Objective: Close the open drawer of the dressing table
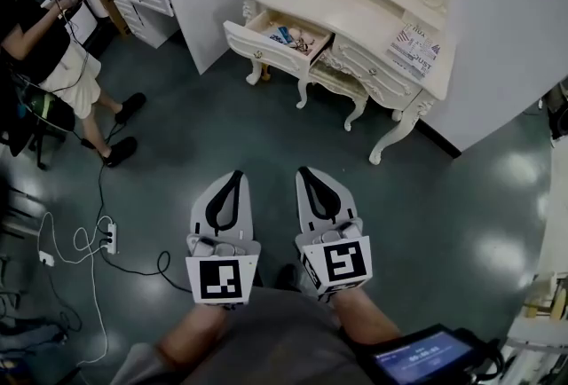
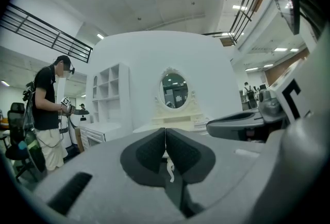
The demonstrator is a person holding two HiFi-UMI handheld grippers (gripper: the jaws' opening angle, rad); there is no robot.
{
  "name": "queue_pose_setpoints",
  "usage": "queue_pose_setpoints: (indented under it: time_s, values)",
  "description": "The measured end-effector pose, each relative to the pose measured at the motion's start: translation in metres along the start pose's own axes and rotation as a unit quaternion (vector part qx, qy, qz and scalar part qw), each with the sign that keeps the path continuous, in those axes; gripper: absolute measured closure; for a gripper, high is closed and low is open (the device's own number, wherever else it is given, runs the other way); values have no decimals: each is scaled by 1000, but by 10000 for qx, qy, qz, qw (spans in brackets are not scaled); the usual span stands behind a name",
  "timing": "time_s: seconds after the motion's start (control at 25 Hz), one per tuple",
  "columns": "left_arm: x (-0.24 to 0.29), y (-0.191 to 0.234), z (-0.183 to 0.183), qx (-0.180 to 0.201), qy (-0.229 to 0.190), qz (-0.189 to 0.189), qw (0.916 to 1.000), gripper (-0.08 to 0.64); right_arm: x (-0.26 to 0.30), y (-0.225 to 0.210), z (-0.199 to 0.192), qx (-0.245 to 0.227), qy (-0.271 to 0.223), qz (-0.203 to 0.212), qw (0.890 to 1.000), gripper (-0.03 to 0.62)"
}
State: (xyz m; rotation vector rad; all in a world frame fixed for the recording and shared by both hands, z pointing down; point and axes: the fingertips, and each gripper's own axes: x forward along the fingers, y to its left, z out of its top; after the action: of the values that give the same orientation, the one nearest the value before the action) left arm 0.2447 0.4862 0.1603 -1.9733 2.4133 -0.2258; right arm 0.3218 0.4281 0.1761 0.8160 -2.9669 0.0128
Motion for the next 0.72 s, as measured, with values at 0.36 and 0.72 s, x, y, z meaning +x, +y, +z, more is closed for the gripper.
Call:
queue_pose_setpoints:
  time_s: [0.36,0.72]
  values:
    - [70,59,-17,-234,173,-114,9995,543,91,-4,-10,10,273,-57,9996,577]
    - [139,138,-7,-229,-22,-286,9993,543,191,-6,7,-112,275,-318,9991,577]
